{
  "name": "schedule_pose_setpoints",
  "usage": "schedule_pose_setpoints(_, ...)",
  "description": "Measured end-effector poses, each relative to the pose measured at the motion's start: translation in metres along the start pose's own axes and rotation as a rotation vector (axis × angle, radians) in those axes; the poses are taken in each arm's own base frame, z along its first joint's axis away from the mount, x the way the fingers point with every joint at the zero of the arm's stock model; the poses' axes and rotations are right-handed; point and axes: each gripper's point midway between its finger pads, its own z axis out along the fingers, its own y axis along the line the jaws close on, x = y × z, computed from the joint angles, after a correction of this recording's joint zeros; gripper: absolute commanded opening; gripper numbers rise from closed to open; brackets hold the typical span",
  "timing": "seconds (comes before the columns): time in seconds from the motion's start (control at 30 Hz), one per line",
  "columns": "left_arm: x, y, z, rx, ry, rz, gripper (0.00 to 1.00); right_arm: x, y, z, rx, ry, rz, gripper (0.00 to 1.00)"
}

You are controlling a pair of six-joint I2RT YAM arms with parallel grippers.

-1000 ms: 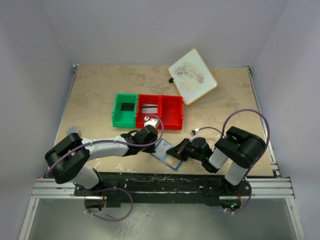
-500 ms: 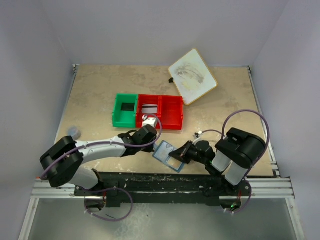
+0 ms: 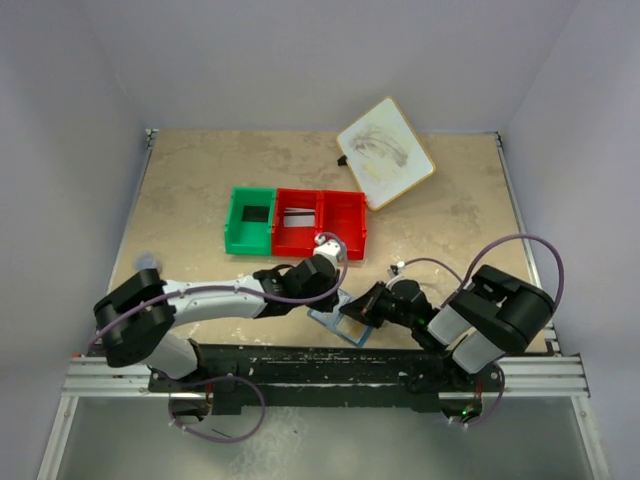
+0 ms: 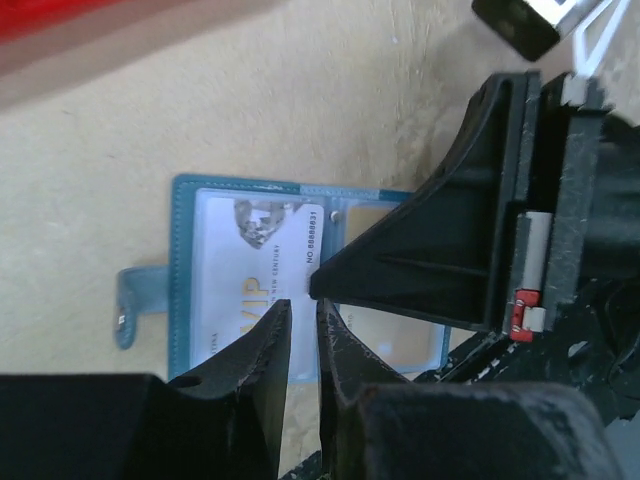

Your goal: Take the credit cards out of the card holder

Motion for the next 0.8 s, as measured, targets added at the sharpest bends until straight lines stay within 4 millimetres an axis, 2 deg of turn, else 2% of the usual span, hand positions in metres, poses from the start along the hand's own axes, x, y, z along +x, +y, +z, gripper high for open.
schedule_pose_setpoints(0.1,0.019,0.0,0.016,-0.013,0.058,0.017,0.14,-0.001,0.002,0.001,0.009,0.001,-0.007,0.0)
schedule_pose_setpoints(0.2,0.035,0.014,0.031,-0.078,0.098,0.012,0.14,0.0,-0.001,-0.002,0.031,0.002,-0.01,0.0)
schedule_pose_setpoints(0.4,0.022,0.023,0.034,-0.141,0.027,-0.003,0.14,-0.002,0.0,-0.012,0.061,-0.01,-0.033,0.0)
schedule_pose_setpoints(0.57,0.021,0.029,0.034,-0.173,0.013,-0.013,0.14,-0.002,0.006,-0.022,0.063,-0.018,-0.04,0.0)
schedule_pose_setpoints(0.8,0.021,0.029,0.035,-0.17,0.009,-0.014,0.12,0.0,-0.003,-0.028,0.111,-0.014,-0.032,0.0)
